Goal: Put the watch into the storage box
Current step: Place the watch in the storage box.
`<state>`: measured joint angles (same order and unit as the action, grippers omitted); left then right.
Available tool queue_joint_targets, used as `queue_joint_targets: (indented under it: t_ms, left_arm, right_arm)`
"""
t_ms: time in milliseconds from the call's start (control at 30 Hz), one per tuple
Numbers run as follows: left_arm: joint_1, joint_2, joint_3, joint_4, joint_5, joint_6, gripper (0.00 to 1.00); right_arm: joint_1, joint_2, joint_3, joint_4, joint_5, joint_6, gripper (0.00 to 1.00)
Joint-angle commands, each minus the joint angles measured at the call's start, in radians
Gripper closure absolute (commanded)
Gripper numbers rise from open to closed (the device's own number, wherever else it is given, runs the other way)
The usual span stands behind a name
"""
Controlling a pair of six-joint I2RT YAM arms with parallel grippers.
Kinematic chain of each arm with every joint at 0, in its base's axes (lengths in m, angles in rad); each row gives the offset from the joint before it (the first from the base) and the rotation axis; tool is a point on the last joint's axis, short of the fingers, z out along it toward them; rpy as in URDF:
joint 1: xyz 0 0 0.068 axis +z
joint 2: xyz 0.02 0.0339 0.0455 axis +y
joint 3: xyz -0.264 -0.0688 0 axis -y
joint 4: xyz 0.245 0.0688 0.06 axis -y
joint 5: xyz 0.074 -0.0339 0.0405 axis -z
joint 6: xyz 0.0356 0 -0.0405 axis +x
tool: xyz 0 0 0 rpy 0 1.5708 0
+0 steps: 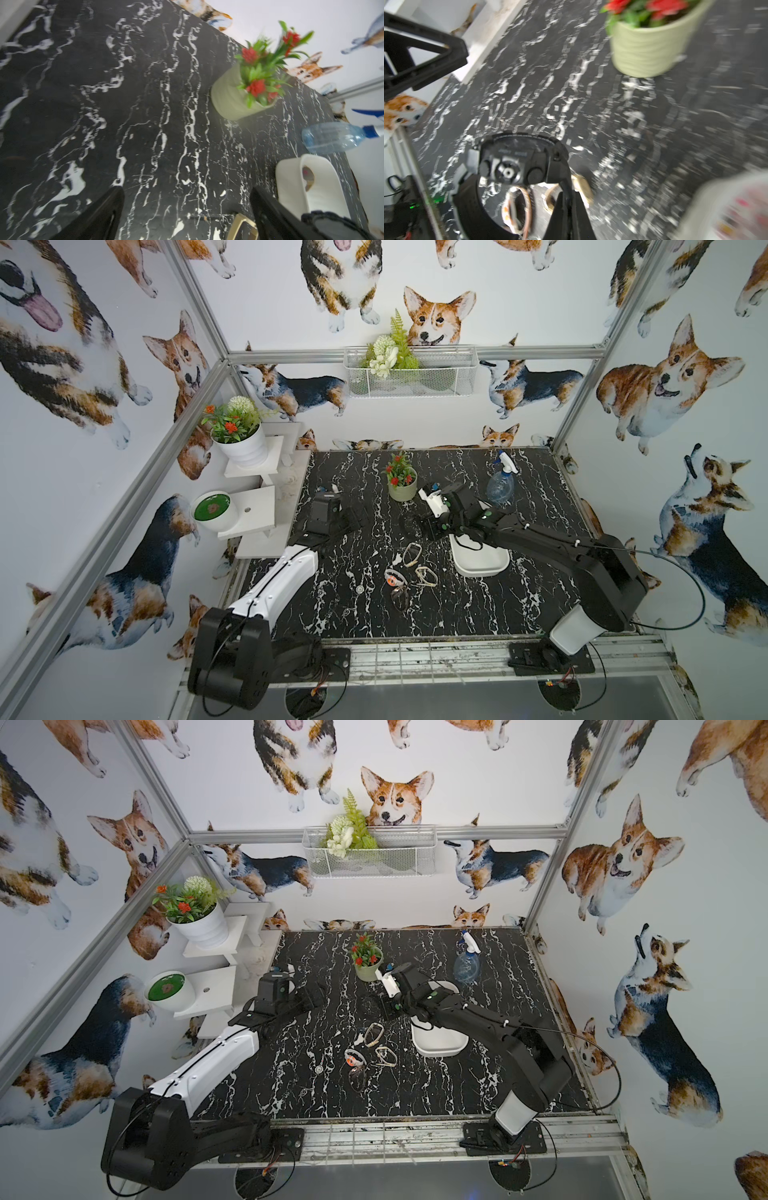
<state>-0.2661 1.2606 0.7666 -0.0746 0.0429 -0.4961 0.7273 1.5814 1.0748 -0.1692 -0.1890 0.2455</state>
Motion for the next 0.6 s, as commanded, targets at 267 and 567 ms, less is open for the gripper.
queue_joint_targets:
  t_ms: [267,567]
  left_arm:
    - [-0.157,0.151,0.110,0.091,0.196,0.143,0.00]
    - [-0.171,0.175,0.116,0.113,0.251,0.151,0.00]
  right_arm:
    - [-0.156,-0.214,-0.180,-0.246,0.243,0.000,1.00]
    - [-0.272,-0.201,-0.239,-0.297,0.322,0.026,1.00]
